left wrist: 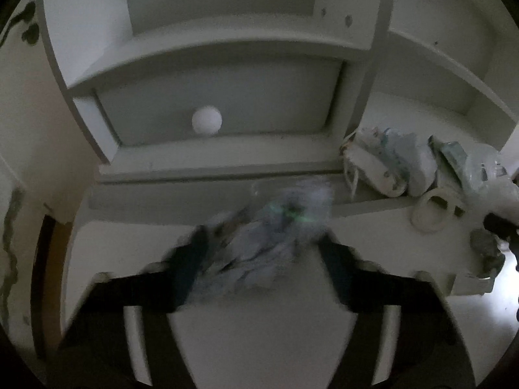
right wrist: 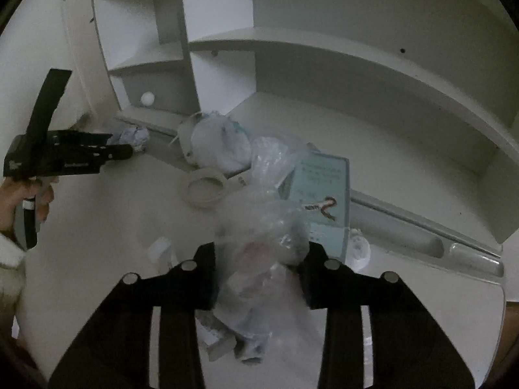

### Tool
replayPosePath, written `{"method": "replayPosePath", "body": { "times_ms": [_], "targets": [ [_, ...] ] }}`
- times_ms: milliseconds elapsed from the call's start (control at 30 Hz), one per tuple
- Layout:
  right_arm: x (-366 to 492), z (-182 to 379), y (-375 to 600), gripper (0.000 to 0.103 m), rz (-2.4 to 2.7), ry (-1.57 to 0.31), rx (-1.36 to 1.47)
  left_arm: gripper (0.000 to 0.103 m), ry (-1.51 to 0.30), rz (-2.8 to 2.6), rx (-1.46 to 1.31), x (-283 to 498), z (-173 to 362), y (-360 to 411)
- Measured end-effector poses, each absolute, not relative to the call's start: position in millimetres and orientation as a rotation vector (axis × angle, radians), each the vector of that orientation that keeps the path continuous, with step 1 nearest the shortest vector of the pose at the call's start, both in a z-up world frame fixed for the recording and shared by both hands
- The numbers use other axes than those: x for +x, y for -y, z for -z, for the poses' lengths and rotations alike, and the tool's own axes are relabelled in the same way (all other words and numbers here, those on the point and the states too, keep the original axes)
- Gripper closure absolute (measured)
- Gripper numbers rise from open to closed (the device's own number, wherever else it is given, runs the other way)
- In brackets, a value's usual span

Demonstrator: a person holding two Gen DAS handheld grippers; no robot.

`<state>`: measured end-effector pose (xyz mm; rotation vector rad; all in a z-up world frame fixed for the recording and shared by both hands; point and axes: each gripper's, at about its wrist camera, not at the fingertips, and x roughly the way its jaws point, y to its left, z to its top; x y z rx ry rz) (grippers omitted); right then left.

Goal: Collect trash
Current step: 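Grasp the blue crumpled wrapper with the left tool while the right tool grasps the clear plastic bag, then carry the wrapper and plastic bag over the black bin and open both tools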

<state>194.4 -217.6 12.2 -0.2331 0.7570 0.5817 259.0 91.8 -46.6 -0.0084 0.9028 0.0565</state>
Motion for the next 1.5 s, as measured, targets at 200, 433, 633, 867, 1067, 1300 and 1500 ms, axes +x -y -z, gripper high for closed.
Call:
{"method": "replayPosePath", "body": {
  "times_ms": [200,433,633,867,1067,1300,1500],
  "targets": [
    [176,-45,238,0.069,-0.561,-0.639,-0.164,0.062,-0.874,-0.018,-0.061,248,38,-96],
    [158,-51,271,0.069,-0.489,-0.621,-0.144,0.062,-0.82,-0.001,-0.065,216,10,-78],
    [138,-4,295,0.069,-0.445,-0.739,-0.138,0.062,-0.828,0.022,-0.045,202,11,-48],
    [102,-15,351,0.069,-0.419,-0.705,-0.044,0.062,-0.808,0.136,-0.009,156,-2,20],
    [39,-45,432,0.069,-0.35,-0.612,0.07,0.062,-0.771,0.401,0.095,115,-12,152],
    [-53,-23,572,0.069,-0.09,-0.62,0.255,0.062,-0.781,0.84,0.284,54,2,342],
    [-123,36,688,0.069,0.114,-0.732,0.418,0.062,-0.845,1.1,0.419,-5,49,475]
  ]
}}
